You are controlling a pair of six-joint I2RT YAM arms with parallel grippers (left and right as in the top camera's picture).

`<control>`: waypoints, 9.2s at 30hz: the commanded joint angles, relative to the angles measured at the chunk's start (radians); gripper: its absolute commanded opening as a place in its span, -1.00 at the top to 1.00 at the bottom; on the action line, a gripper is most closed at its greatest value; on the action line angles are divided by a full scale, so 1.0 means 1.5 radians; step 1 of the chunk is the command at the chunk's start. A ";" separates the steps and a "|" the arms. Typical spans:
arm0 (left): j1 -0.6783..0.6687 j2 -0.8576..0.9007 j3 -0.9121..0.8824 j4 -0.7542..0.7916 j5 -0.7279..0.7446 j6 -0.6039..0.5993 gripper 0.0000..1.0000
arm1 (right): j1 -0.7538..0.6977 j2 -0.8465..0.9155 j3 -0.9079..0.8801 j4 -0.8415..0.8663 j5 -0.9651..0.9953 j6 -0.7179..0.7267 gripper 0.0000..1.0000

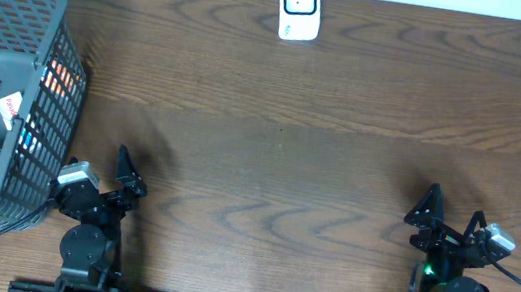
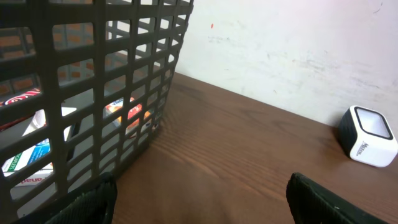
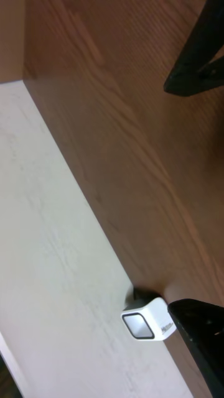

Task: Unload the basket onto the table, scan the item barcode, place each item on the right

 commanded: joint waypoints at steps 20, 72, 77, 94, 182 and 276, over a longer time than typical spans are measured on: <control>0.003 0.004 -0.021 -0.007 0.003 0.014 -0.75 | 0.006 -0.004 -0.003 0.002 0.008 -0.010 -0.99; 0.002 0.407 0.529 -0.247 0.451 0.062 -0.75 | 0.006 -0.004 -0.003 0.002 0.008 -0.010 -0.98; 0.002 0.573 0.776 -0.511 0.453 0.079 -0.75 | 0.006 -0.004 -0.003 0.002 0.008 -0.010 -0.98; 0.127 0.788 1.169 -0.717 0.372 0.038 -0.75 | 0.006 -0.004 -0.003 0.002 0.008 -0.010 -0.99; 0.592 1.251 0.936 -0.643 0.230 -0.280 -0.08 | 0.006 -0.004 -0.003 0.002 0.008 -0.010 -0.98; 0.290 0.801 1.062 -0.651 0.037 -0.377 -0.93 | 0.006 -0.004 -0.003 0.002 0.008 -0.010 -0.98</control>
